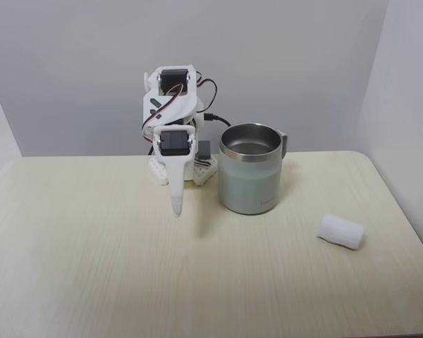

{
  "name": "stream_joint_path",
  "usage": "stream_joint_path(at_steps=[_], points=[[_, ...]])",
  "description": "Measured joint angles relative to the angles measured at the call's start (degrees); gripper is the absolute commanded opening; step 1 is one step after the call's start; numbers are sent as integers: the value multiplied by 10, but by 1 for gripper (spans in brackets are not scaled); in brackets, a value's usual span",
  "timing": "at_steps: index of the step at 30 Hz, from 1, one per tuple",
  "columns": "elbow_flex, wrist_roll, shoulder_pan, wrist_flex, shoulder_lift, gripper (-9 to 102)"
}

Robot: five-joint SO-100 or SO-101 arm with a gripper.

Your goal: Grasp a dressing and put it in the cup.

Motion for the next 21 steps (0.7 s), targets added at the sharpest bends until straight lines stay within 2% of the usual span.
stream_joint_path(at_steps=[21], points=[[0, -18, -8, 0, 0, 0]])
